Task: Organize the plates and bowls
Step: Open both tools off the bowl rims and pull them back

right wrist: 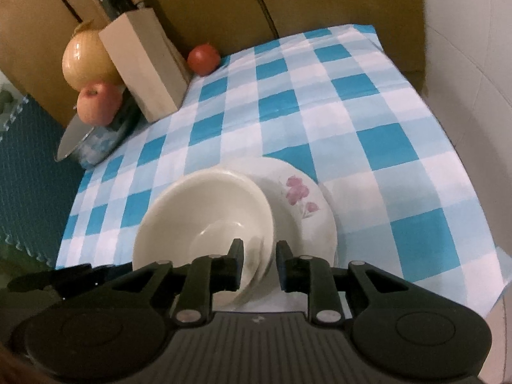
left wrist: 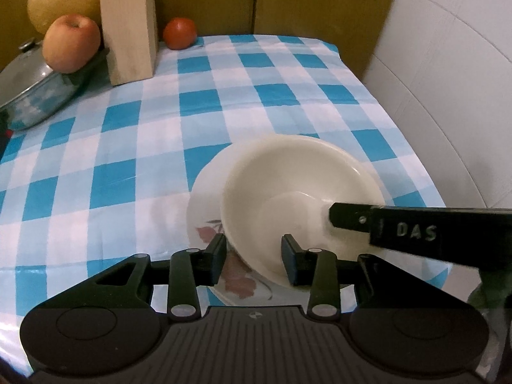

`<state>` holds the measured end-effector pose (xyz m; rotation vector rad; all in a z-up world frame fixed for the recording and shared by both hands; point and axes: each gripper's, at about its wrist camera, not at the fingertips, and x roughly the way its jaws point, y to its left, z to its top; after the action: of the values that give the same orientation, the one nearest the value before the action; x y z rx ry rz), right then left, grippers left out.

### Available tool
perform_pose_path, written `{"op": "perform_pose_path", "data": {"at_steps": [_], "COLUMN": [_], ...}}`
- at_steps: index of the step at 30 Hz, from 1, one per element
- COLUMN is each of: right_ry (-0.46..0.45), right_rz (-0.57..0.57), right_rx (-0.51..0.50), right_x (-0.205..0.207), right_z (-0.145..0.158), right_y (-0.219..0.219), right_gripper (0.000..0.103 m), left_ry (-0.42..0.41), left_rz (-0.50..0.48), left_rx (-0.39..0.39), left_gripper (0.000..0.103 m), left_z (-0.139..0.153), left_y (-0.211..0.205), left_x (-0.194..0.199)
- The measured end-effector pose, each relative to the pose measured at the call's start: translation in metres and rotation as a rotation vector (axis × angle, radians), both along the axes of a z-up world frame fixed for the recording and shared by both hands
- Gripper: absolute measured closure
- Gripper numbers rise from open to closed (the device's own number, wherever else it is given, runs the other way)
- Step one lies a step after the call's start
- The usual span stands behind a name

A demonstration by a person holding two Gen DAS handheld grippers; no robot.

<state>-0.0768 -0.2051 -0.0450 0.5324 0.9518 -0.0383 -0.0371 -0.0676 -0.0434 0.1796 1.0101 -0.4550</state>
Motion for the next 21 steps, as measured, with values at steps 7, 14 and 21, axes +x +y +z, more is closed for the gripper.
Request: {"op": "perform_pose_path", "data": {"at_steps": [7, 14, 21], "right_ry": [-0.057, -0.131, -0.146], "right_rz": [-0.051, -0.034, -0.056], "right_rx": [-0.018, -0.102, -0.104], "right_x": [-0.016, -0.058, -0.073], "right_z": [0.013, 0.028, 0.030], "right_y": [-0.003, 0.020, 0.026], "right_gripper": [0.079, 0.069, 0.065], "left_ry": [-0.006, -0.091, -0.098], "left_rz": [0.030, 0.078, 0.092], "left_rx": [-0.041, -0.077, -0.063], "left_gripper": [0.046, 0.030, 0.025], "left_z": [0.011, 0.029, 0.027], "left_y": [0.011, 0.029, 0.039], "left_x": [-0.003, -0.020, -0.034]}}
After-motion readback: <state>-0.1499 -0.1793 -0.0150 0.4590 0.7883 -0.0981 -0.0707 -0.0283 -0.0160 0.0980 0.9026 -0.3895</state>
